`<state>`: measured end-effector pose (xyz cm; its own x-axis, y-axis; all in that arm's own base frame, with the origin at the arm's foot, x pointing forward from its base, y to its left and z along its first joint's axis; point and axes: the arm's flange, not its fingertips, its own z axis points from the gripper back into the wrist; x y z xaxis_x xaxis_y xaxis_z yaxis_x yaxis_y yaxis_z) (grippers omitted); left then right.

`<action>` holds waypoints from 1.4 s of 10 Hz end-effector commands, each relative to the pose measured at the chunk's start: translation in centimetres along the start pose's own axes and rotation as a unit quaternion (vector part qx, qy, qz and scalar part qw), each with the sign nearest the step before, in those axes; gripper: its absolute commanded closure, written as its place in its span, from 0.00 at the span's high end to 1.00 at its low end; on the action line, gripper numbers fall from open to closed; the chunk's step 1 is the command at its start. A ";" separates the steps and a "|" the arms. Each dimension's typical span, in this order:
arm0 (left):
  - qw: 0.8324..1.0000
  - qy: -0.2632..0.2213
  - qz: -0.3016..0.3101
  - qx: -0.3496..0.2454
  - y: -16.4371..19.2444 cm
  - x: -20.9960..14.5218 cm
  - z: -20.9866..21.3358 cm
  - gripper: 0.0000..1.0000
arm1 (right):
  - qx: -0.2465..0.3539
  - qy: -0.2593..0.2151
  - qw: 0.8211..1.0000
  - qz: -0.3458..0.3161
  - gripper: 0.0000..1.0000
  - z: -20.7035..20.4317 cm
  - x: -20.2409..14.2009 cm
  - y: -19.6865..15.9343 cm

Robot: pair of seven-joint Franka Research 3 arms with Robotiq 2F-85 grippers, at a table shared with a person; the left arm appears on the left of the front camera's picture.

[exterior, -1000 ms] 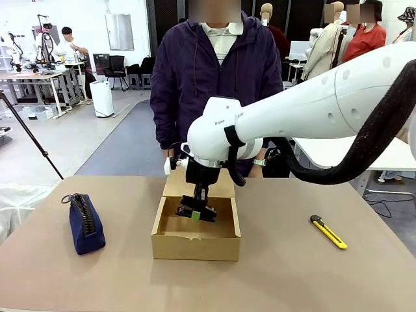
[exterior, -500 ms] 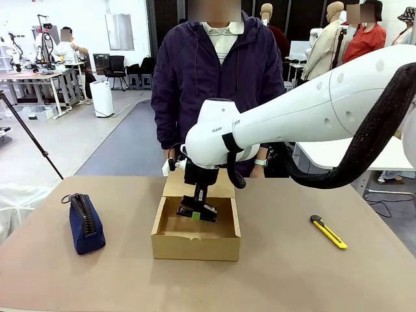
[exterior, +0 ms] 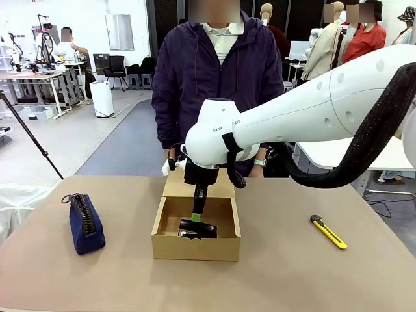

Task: Pack the items into the box.
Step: Pick up the item specified by the human and place it in the Mailer Box.

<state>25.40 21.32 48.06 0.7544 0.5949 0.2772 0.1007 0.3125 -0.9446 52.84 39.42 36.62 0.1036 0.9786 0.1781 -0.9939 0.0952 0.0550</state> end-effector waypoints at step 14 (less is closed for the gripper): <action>1.000 -0.005 -0.006 -0.012 -0.1 0.1 0.0 1.00 | 0.207 -0.437 0.718 -0.500 1.00 15.9 -44.0 7.6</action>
<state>25.46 21.43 48.03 0.7546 0.5957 0.2750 0.0979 0.3122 -0.9450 42.27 -5.92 45.70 0.9349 0.1269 0.3314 -0.3477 0.5137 0.7843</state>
